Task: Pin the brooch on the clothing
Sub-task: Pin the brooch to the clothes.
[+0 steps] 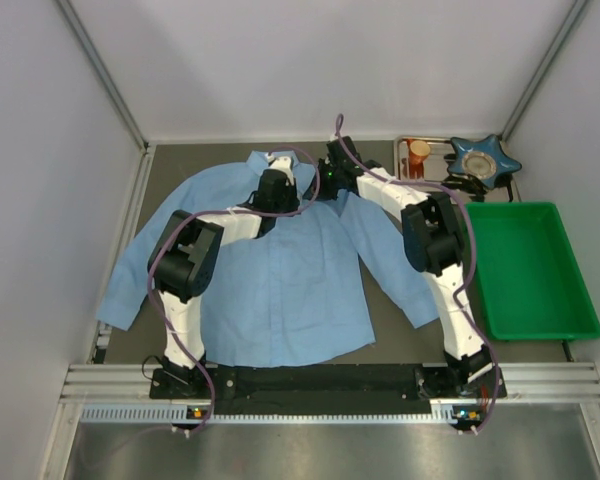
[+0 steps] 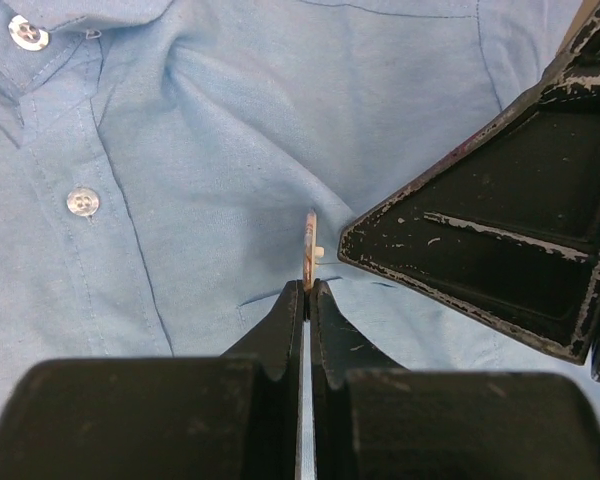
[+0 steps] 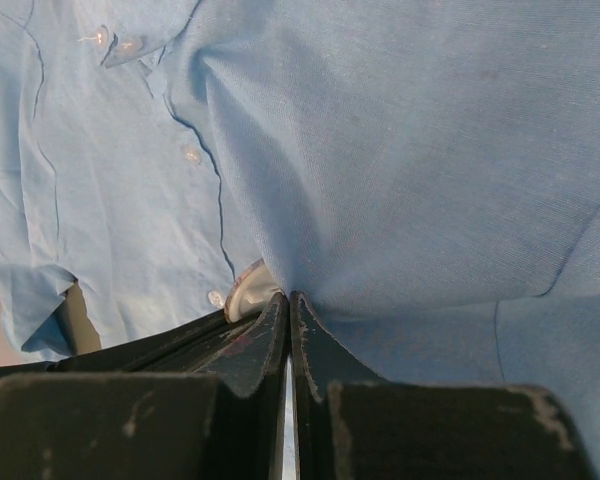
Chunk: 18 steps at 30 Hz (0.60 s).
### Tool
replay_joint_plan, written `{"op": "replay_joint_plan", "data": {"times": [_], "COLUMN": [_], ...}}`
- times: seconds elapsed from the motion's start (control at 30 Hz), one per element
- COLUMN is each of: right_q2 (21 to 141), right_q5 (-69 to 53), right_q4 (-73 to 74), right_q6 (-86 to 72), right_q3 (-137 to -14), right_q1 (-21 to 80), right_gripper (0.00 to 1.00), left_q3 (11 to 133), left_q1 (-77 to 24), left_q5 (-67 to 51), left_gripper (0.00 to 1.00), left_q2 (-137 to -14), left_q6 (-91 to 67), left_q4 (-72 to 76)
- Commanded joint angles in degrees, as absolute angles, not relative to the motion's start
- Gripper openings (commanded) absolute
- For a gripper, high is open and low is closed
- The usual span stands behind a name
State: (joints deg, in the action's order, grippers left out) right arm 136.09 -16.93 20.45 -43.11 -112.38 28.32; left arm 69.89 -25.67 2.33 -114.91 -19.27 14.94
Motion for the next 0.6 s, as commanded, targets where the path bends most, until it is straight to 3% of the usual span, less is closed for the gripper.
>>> {"op": "replay_joint_plan", "data": {"times": [0.0,0.57], "right_q2": [131.05,131.48], "right_q5": [-18.37,-18.19], "right_q4": [18.46,18.02], "right_q6": [-44.03,-45.09], "right_q3": [-112.33,-112.59], "right_q1": [28.12,28.04], "right_gripper": [0.00,0.00], "left_q3": [71.89,72.16], "left_q1": [-26.10,-27.25], "left_q5": [3.78,5.10], "left_gripper": [0.00,0.00], "left_q2": [-115.22,-115.84], "left_q6": [-17.67,-14.59], "left_q4": [15.29,14.77]}}
